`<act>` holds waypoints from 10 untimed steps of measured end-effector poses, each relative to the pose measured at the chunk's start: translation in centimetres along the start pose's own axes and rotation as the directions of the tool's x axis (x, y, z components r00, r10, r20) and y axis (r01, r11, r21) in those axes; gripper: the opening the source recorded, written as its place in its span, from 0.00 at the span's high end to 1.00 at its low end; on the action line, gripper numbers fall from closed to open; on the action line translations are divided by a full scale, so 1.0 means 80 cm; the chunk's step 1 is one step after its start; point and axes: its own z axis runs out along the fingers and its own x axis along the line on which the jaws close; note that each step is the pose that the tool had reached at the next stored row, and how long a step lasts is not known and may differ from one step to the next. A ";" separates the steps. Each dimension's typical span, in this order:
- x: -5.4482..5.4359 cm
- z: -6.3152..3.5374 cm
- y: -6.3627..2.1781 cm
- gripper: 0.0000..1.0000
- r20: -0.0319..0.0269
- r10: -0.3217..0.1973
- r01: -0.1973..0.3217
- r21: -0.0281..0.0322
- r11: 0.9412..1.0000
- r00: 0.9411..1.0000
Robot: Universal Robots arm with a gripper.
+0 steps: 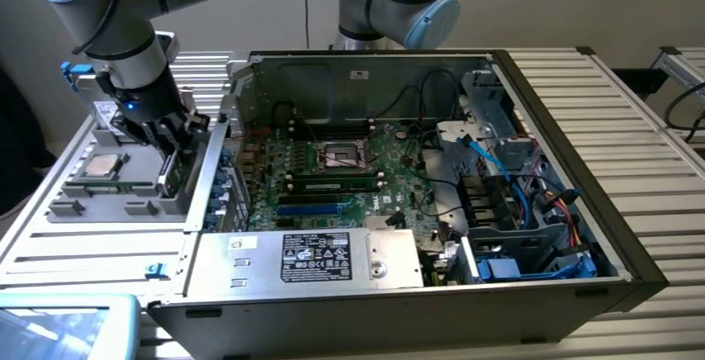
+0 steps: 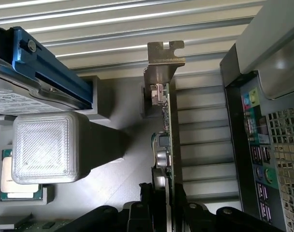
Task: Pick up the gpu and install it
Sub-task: 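Pick up the gpu and move the gpu toward the slot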
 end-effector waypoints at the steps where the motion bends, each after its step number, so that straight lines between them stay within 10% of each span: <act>1: 0.000 0.000 0.000 0.71 -0.001 0.000 0.000 -0.001 1.000 1.000; 10: 0.003 -0.033 0.004 0.71 -0.004 0.000 0.000 -0.007 1.000 1.000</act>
